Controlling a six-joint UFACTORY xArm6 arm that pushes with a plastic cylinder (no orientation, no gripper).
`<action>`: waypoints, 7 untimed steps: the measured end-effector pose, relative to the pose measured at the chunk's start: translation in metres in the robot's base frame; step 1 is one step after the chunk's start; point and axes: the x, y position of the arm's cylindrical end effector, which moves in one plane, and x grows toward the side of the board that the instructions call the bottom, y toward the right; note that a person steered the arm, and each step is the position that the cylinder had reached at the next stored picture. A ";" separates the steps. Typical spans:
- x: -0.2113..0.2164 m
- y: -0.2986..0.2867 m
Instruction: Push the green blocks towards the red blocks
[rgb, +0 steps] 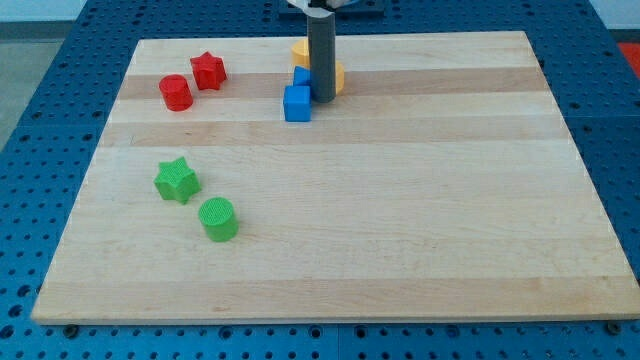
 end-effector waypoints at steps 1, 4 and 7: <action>0.003 0.002; 0.115 -0.019; 0.245 -0.040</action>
